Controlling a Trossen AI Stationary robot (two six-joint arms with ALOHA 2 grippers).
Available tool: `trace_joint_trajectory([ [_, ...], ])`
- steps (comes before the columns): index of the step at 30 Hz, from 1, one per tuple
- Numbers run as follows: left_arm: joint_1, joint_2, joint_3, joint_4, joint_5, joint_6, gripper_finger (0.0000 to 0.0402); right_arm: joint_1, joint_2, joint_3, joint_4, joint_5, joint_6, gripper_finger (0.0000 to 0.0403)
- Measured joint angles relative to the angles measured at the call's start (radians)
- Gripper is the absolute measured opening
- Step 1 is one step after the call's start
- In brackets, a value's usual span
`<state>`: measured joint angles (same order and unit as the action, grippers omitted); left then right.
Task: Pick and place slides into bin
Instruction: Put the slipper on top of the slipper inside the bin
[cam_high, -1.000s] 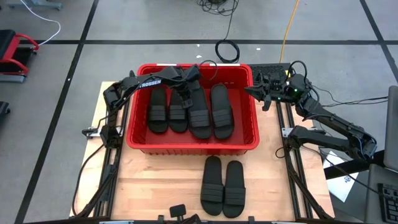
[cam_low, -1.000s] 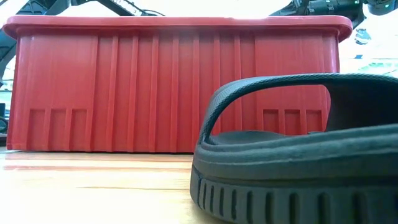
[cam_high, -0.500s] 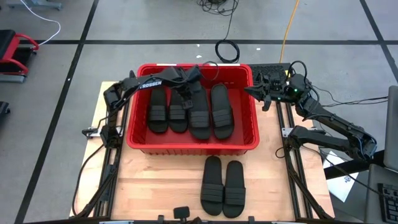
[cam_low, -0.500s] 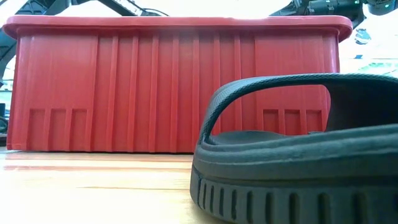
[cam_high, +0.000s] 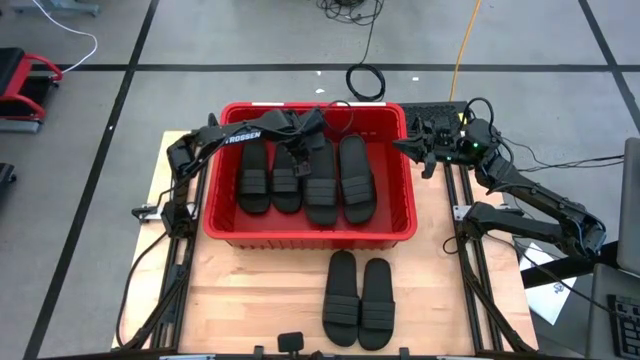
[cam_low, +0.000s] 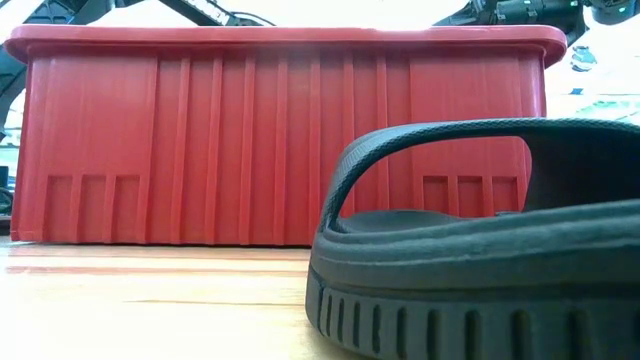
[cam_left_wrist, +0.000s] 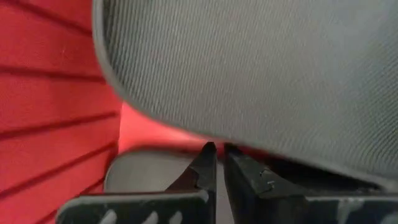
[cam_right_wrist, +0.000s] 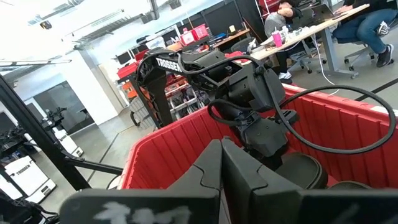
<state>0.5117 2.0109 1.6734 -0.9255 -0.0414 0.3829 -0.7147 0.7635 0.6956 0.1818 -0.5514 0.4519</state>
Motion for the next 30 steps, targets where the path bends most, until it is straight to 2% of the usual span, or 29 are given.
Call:
trace_joint_trajectory([
  [5,0.001,-0.042,0.000,-0.065,-0.067,0.031,0.0024,0.000,0.000,0.000,0.000,-0.003,-0.011,0.0000],
  [12,0.001,-0.182,0.000,-0.041,-0.071,0.068,0.0024,0.000,0.000,0.000,0.000,-0.004,-0.028,0.0000],
  [15,0.004,-0.272,0.000,-0.039,-0.009,0.080,0.0024,0.000,-0.002,0.000,0.000,-0.004,-0.049,0.0000],
  [18,-0.002,-0.361,0.001,-0.038,0.111,0.065,0.0024,0.000,-0.007,0.000,0.001,-0.031,-0.070,0.0000],
  [21,-0.023,-0.438,0.001,0.004,0.196,-0.059,0.0024,0.000,-0.018,-0.001,0.004,-0.095,-0.071,0.0000],
  [25,-0.058,-0.510,0.001,0.083,0.237,-0.240,0.0024,-0.001,-0.074,-0.001,0.021,-0.155,-0.081,0.0000],
  [30,-0.124,-0.536,0.002,0.173,0.244,-0.297,0.0024,-0.004,-0.159,-0.001,-0.090,-0.157,-0.146,0.0000],
])
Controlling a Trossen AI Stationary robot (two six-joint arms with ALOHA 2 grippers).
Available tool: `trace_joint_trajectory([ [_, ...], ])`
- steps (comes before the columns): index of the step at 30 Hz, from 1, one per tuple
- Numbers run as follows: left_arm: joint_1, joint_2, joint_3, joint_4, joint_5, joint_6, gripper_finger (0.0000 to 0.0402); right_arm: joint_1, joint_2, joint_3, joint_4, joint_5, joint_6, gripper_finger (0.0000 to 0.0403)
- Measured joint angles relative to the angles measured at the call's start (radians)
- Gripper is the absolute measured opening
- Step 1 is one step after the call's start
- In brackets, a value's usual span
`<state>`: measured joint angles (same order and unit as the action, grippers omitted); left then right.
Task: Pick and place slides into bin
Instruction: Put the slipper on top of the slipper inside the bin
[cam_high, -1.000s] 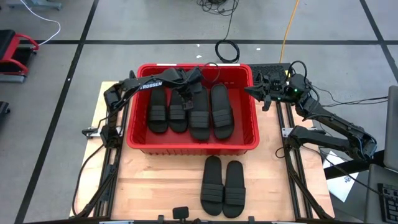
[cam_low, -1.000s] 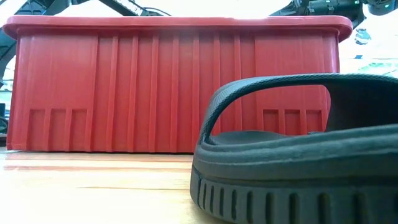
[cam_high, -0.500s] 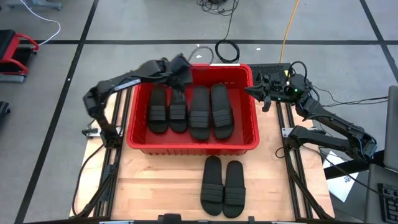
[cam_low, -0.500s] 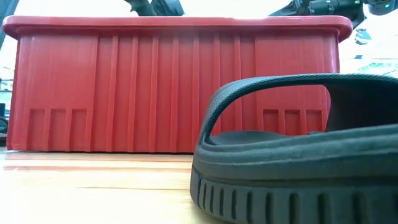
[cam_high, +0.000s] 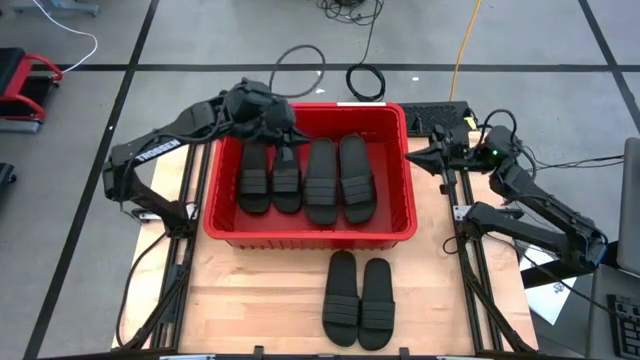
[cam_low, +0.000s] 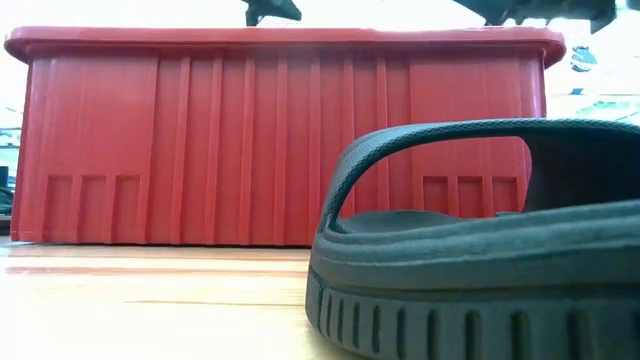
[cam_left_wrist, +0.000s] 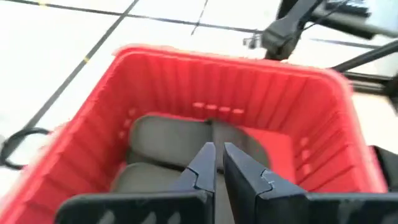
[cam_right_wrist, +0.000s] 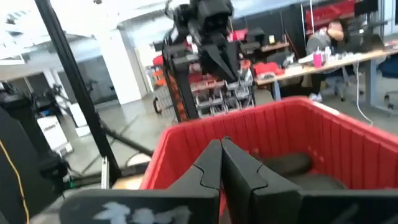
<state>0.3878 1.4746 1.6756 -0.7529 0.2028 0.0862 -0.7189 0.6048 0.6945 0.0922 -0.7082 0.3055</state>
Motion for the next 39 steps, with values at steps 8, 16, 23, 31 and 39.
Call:
trace_joint_trajectory([
  [8,-0.096,0.000,0.000,0.070,0.023,-0.135,0.0024,0.000,-0.087,0.000,-0.217,0.007,-0.066,0.0000],
  [16,-0.155,0.000,0.000,0.038,0.223,-0.155,0.0024,0.000,-0.200,0.000,-0.261,0.189,-0.124,0.0000],
  [23,-0.291,-0.024,-0.002,0.065,0.332,0.009,0.0024,0.001,-0.275,0.001,-0.338,0.197,-0.013,0.0000],
  [31,-0.425,-0.031,-0.002,0.172,0.315,-0.122,0.0023,0.000,-0.296,0.001,-0.357,0.254,0.027,0.0000],
  [39,-0.535,-0.086,-0.012,0.247,-0.053,-0.016,0.0004,0.000,-0.327,0.001,-0.351,0.179,0.011,0.0000],
])
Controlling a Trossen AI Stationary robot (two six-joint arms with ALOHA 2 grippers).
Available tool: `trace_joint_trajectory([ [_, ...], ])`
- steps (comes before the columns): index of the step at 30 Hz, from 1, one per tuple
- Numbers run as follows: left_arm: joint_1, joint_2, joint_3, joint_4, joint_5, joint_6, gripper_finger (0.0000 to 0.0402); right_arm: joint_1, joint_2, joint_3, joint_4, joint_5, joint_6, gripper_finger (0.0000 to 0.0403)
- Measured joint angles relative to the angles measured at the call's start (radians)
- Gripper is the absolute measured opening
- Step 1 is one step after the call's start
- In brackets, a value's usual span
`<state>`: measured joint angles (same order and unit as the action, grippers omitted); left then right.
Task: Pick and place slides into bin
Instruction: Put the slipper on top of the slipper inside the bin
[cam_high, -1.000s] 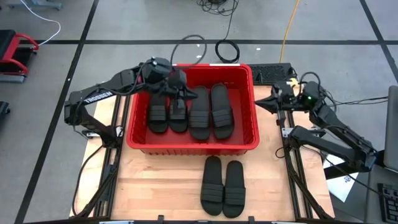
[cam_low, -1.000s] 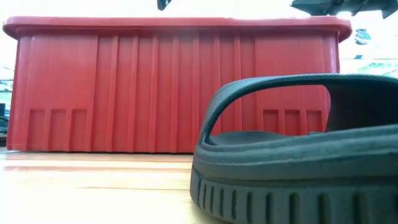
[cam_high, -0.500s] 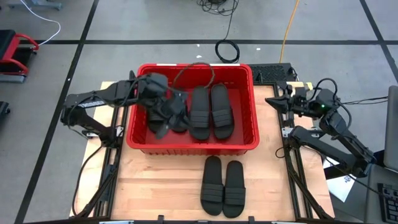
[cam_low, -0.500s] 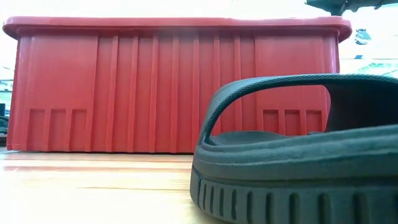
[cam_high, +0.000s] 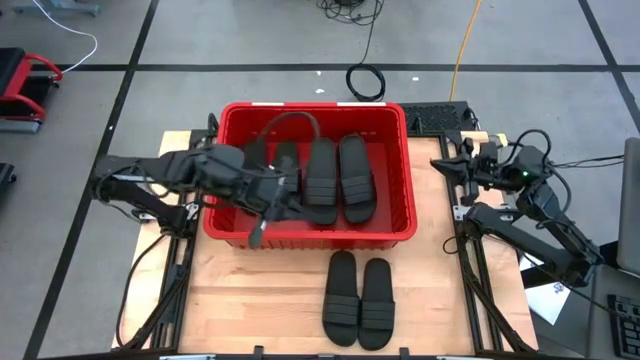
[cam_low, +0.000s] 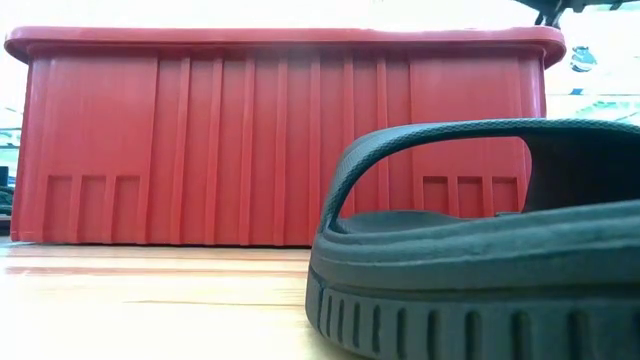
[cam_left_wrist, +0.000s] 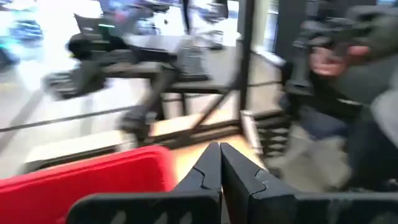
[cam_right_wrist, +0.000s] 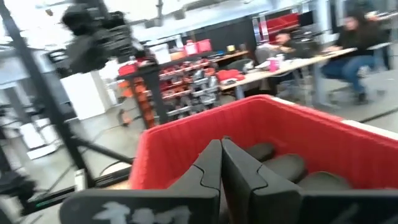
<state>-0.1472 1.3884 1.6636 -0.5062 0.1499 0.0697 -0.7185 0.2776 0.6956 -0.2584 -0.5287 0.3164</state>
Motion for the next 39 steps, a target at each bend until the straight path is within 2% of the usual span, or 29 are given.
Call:
trace_joint_trajectory([
  [2,0.002,-0.033,-0.046,0.076,-0.081,-0.016,0.0003,0.000,-0.022,0.000,-0.002,-0.054,0.023,0.0000],
  [5,0.016,-0.118,-0.204,0.227,-0.124,-0.050,0.0001,0.000,-0.067,0.000,-0.022,-0.129,0.049,0.0000],
  [9,0.031,-0.257,-0.499,0.535,-0.188,-0.151,0.0001,0.000,-0.147,0.000,-0.066,-0.142,0.059,0.0000],
  [11,0.028,-0.308,-0.637,0.753,-0.241,-0.184,0.0000,0.000,-0.181,0.000,-0.092,-0.144,0.064,0.0000],
  [14,0.006,-0.356,-0.776,0.954,-0.270,-0.203,0.0000,0.000,-0.215,0.000,-0.123,-0.157,0.073,0.0000],
  [18,-0.031,-0.431,-0.854,0.972,-0.382,-0.184,0.0000,0.000,-0.233,0.000,-0.177,-0.153,0.076,0.0000],
  [26,-0.070,-0.644,-0.946,0.793,-0.523,-0.136,0.0000,0.000,-0.234,0.000,-0.188,-0.153,0.070,0.0000],
  [33,-0.061,-0.745,-1.055,0.767,-0.534,-0.155,0.0000,0.000,-0.230,0.000,-0.178,-0.157,0.080,0.0000],
  [36,-0.061,-0.775,-1.105,0.762,-0.551,-0.158,0.0000,0.000,-0.226,0.000,-0.131,-0.230,0.097,0.0000],
  [39,-0.061,-0.816,-1.138,0.764,-0.569,-0.177,0.0000,0.000,-0.214,0.000,-0.087,-0.261,0.168,0.0000],
])
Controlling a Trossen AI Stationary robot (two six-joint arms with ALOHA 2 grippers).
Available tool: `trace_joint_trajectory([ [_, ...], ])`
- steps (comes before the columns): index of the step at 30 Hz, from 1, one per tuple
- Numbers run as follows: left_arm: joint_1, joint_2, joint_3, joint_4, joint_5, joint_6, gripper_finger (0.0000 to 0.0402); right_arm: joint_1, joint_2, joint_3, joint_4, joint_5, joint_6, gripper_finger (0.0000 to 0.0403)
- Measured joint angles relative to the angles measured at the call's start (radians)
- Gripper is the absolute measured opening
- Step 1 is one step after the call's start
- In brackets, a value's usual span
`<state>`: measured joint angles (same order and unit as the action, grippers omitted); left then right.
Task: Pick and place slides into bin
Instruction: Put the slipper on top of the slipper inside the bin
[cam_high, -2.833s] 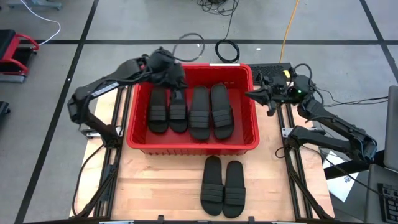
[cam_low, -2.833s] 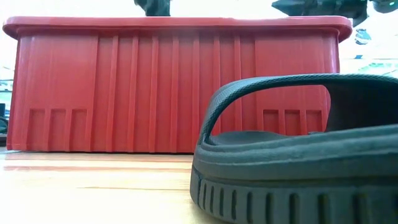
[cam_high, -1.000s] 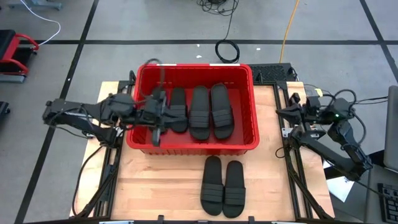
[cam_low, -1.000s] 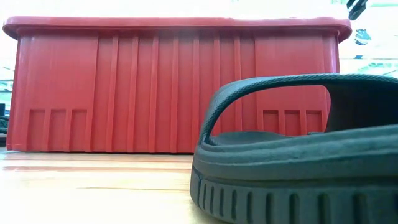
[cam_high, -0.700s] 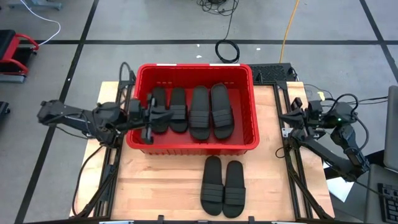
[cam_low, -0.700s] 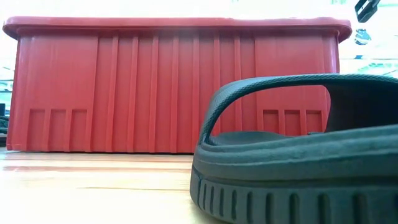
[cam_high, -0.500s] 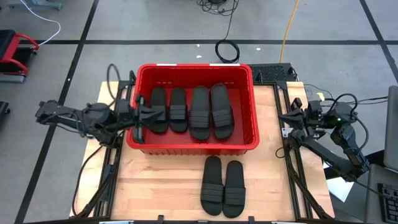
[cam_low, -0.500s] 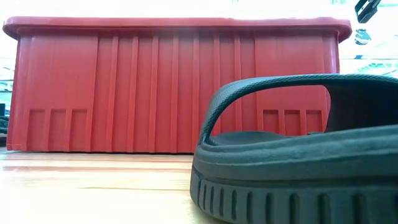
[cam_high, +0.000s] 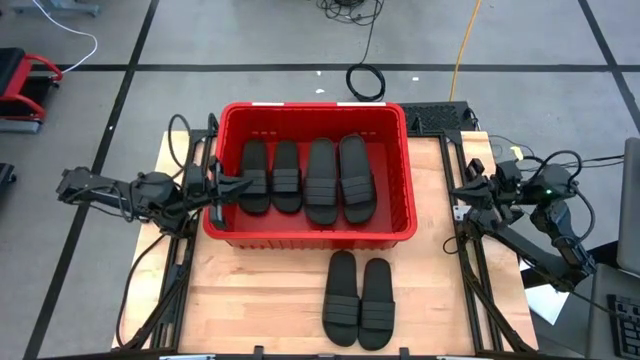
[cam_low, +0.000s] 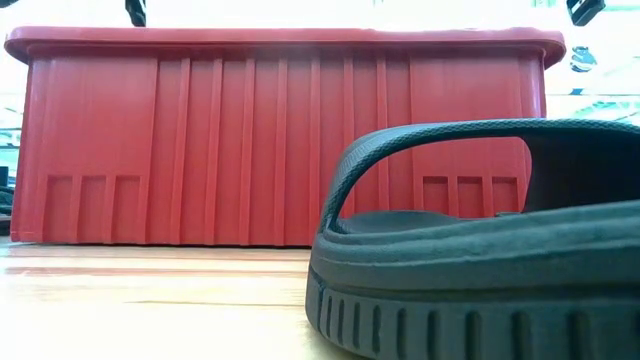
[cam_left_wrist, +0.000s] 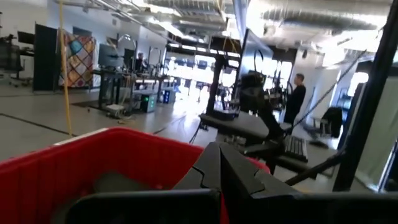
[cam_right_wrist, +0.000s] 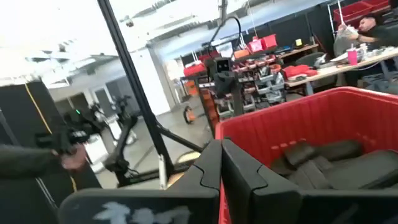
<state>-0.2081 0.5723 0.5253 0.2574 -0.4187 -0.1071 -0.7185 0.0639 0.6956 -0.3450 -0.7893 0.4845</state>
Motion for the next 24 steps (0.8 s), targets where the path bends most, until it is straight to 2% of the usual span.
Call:
trace_joint_trajectory([
  [4,0.000,-0.061,-0.027,-0.002,-0.002,-0.012,0.0000,0.000,0.021,0.010,0.028,-0.081,0.091,0.0000],
  [8,0.000,-0.104,-0.029,0.000,-0.002,-0.002,0.0001,0.000,0.065,0.073,0.023,-0.125,0.094,0.0000],
  [14,0.000,-0.134,-0.029,-0.001,-0.015,0.034,0.0002,-0.004,0.192,0.273,0.015,-0.167,0.052,0.0000],
  [24,0.000,-0.135,-0.029,-0.011,-0.054,-0.003,0.0001,-0.090,0.447,0.627,-0.258,-0.434,0.012,0.0000],
])
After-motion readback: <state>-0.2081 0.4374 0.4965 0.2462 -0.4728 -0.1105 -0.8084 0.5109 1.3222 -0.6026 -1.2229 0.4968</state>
